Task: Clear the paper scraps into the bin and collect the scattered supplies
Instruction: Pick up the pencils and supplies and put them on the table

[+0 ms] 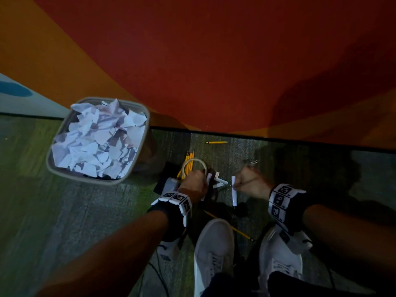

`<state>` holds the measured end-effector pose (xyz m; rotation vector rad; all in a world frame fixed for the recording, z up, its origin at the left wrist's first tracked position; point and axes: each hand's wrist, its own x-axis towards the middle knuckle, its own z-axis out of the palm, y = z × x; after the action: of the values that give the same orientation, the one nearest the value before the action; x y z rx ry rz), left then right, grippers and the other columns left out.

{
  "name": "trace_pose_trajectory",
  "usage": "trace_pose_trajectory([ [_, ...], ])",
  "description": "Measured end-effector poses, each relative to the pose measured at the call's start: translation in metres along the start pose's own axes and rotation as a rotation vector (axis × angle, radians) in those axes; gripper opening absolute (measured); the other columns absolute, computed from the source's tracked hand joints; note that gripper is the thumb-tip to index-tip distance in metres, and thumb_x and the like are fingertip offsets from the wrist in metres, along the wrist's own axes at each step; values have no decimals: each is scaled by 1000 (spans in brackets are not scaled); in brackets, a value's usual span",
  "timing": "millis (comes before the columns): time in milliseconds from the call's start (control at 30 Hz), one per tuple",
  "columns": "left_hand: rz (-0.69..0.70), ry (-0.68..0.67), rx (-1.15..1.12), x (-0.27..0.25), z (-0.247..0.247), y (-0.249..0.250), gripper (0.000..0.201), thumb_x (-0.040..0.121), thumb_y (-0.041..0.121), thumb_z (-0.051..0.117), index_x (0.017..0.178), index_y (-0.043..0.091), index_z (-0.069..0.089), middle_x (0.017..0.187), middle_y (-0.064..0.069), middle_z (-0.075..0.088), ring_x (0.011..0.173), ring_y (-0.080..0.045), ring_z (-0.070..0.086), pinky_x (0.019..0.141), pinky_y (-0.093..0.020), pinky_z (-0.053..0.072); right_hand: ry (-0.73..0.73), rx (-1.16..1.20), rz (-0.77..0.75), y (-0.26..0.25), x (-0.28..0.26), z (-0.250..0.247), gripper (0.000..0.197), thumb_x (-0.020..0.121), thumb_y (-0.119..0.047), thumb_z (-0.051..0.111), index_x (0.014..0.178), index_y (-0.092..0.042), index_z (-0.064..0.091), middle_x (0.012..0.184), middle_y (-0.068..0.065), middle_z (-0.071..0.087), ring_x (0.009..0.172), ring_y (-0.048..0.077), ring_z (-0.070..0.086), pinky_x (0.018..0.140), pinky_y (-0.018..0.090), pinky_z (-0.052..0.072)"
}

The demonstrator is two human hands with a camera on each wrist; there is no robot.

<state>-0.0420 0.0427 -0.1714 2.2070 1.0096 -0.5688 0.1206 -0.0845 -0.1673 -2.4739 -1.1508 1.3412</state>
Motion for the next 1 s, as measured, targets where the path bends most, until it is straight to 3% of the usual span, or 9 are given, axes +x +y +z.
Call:
trace_pose_trajectory([
  [133, -85, 50, -14, 9, 15, 4, 53, 104, 46, 37, 102, 1, 64, 107, -24, 65, 102, -41, 63, 82, -40, 50, 66, -2, 30, 12, 8, 19, 23, 81, -33, 73, 73, -16, 60, 90, 14, 64, 88, 28, 65, 67, 28, 43],
  [267, -74, 26, 44, 17, 18, 10, 42, 107, 34, 37, 121, -1, 55, 126, -23, 54, 117, -40, 55, 93, -42, 44, 58, -19, 54, 14, 11, 22, 35, 85, -34, 69, 61, -16, 52, 76, 9, 55, 74, 25, 60, 61, 26, 37],
  [433, -67, 25, 80, 24, 20, 17, 31, 107, 24, 39, 123, 1, 53, 129, -22, 53, 120, -36, 54, 96, -40, 43, 75, 30, 101, 11, 16, 25, 34, 80, -29, 74, 62, -12, 50, 86, 18, 67, 84, 32, 67, 60, 27, 39],
  [533, -89, 15, 15, 20, 10, 22, 35, 102, 29, 48, 117, -1, 56, 121, -24, 57, 113, -40, 58, 93, -42, 46, 88, 68, 107, 9, 12, 22, 41, 78, -22, 75, 51, -15, 44, 67, 10, 55, 70, 25, 62, 48, 23, 35],
  [600, -88, 14, -32, 17, -4, 27, 31, 95, 29, 57, 101, 0, 63, 105, -23, 66, 96, -38, 67, 81, -39, 55, 100, 165, 134, 9, 8, 12, 31, 75, -22, 76, 56, -12, 54, 64, 8, 59, 65, 24, 65, 49, 23, 45],
  [667, -32, 39, -38, 11, -24, 35, 28, 90, 30, 61, 81, 4, 69, 85, -16, 72, 82, -30, 71, 67, -30, 54, 146, 285, 123, 7, -1, -6, 26, 77, -19, 77, 63, -3, 62, 58, 10, 60, 49, 15, 60, 47, 26, 48],
  [767, 60, 119, -142, -5, -63, 53, 22, 83, 24, 68, 65, 12, 62, 75, -10, 74, 74, -20, 69, 62, -25, 48, 211, 424, -4, 1, -22, -42, 29, 81, -12, 74, 65, 6, 57, 55, 22, 57, 45, 21, 56, 49, 40, 50],
  [900, 232, 253, -386, -33, -115, 86, 12, 82, 26, 74, 79, 20, 64, 77, 2, 74, 79, -13, 70, 76, -30, 55, 318, 569, -133, -20, -76, -103, 20, 88, -2, 66, 74, -11, 55, 57, 17, 55, 48, 27, 61, 49, 38, 50],
  [1000, 381, 329, -505, -67, -158, 122, 15, 82, 24, 77, 80, 19, 63, 75, 2, 74, 74, -13, 73, 69, -30, 58, 434, 527, -204, -36, -130, -156, 21, 85, -4, 73, 96, -18, 61, 62, 10, 67, 55, 27, 66, 56, 37, 57],
])
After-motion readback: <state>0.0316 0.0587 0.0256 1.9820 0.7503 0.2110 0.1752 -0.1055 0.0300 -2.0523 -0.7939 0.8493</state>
